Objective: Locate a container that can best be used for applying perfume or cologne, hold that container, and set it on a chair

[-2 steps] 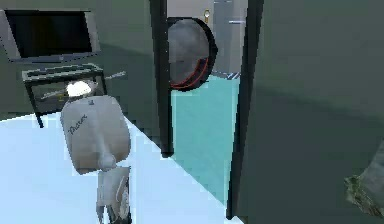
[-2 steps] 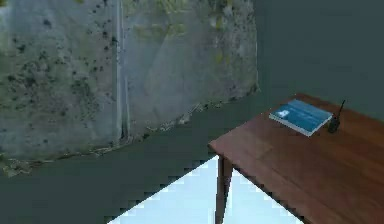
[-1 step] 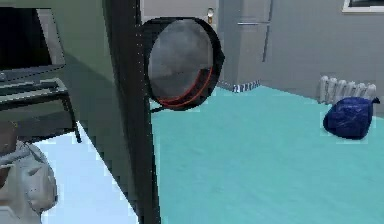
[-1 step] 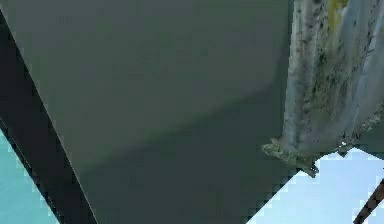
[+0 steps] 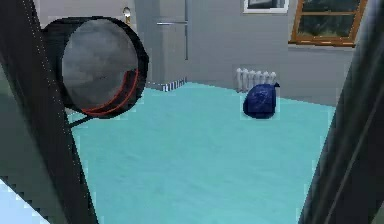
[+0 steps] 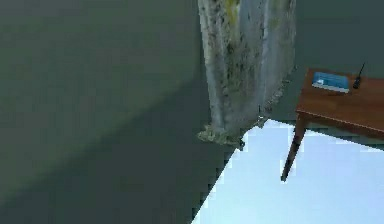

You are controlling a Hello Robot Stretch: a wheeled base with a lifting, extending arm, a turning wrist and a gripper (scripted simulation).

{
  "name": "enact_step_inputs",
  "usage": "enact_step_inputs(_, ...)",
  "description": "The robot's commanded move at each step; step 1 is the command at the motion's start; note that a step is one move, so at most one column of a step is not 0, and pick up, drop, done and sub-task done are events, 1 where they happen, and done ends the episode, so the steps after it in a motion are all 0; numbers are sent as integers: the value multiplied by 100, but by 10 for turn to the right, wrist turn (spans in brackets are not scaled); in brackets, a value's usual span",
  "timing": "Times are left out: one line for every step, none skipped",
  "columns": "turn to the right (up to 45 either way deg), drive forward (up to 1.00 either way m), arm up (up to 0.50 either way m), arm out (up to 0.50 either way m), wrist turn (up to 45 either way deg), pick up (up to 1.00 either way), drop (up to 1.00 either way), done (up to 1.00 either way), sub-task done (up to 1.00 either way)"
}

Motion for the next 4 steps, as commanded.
enact_step_inputs(0,10,0,0,0,0,0,0,0)
enact_step_inputs(-120,0,0,0,0,0,0,0,0)
enact_step_inputs(0,15,0,0,0,0,0,0,0)
enact_step_inputs(450,0,0,0,0,0,0,0,0)
